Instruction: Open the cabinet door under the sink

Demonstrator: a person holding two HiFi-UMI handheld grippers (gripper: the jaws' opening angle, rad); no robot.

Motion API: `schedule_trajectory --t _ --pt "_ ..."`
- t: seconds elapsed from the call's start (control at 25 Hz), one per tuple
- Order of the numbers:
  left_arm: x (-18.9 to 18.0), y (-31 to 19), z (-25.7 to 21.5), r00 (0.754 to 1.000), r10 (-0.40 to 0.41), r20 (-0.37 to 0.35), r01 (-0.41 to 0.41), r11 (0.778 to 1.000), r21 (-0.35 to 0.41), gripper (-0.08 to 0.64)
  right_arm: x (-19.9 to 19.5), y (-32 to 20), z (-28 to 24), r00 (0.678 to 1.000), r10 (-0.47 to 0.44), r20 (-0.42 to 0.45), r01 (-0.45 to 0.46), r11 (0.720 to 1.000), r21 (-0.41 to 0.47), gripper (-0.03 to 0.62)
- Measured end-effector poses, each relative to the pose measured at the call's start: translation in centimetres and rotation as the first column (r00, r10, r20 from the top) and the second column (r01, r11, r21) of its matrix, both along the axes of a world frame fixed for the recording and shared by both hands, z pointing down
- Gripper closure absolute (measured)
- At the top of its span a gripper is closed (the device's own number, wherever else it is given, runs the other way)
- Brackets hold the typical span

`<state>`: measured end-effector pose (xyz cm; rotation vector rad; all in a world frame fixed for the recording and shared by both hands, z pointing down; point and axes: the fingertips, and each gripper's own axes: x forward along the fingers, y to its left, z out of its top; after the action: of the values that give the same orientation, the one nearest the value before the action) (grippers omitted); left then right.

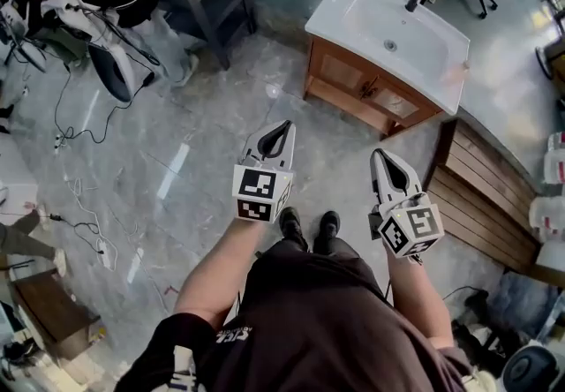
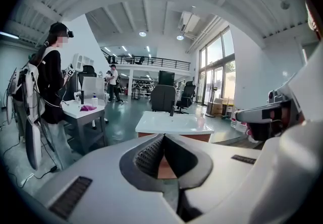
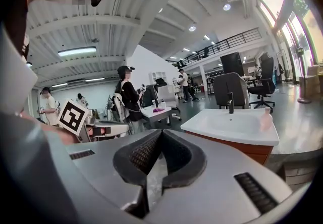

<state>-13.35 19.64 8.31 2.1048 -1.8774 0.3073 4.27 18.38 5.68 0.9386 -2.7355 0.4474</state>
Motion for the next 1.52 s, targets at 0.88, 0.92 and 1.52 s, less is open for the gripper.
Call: schedule_trajectory --t 0.88,0.92,1.52 --pt "9.3 -22.6 9.7 0.974 0.229 0.002 -0.224 0.955 -0.193 0.545 4.4 -20.4 12.7 0.991 0.104 -0.083 -0.115 0.984 -0.135 0.555" --pt "9.7 -23.1 10.5 0.971 0.239 -0.005 -0.235 0.951 -0.199 0.545 4.4 -20.6 13.5 0.99 0.104 -0.092 -0.116 0.983 -0.145 0.554" --pt "9.0 -25.9 21.2 0.902 0.43 -0.042 -0.431 0.886 -0.172 0.545 1.6 -22.0 24.9 0.943 0.287 -0.169 -0.316 0.93 -0.185 0.529"
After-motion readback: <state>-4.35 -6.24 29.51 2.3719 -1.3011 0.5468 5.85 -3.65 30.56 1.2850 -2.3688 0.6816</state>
